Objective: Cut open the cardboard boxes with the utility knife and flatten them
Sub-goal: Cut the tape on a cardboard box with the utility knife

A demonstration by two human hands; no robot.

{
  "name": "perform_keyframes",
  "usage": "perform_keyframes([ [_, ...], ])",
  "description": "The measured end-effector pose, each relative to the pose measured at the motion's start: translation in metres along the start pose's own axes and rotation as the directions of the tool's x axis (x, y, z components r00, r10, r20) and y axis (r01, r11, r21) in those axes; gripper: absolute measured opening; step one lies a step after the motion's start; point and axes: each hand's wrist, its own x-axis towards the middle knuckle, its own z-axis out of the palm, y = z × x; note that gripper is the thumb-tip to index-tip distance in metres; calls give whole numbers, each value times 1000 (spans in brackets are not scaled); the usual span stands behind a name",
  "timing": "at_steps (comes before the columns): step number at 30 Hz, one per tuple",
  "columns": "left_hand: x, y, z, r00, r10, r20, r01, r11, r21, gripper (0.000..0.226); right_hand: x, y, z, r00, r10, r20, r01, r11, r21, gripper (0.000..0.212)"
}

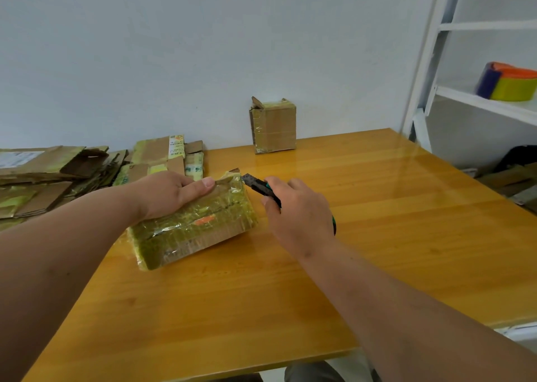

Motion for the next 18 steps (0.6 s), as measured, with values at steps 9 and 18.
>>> perform_keyframes([
  [9,0,7,-4,999,-4,52,2,1000,30,84,-6,7,16,975,-48,-218,26,994,-103,26],
  [18,1,10,-5,998,3,70,-7,998,55,84,-15,15,21,967,-68,-246,14,977,-213,28],
])
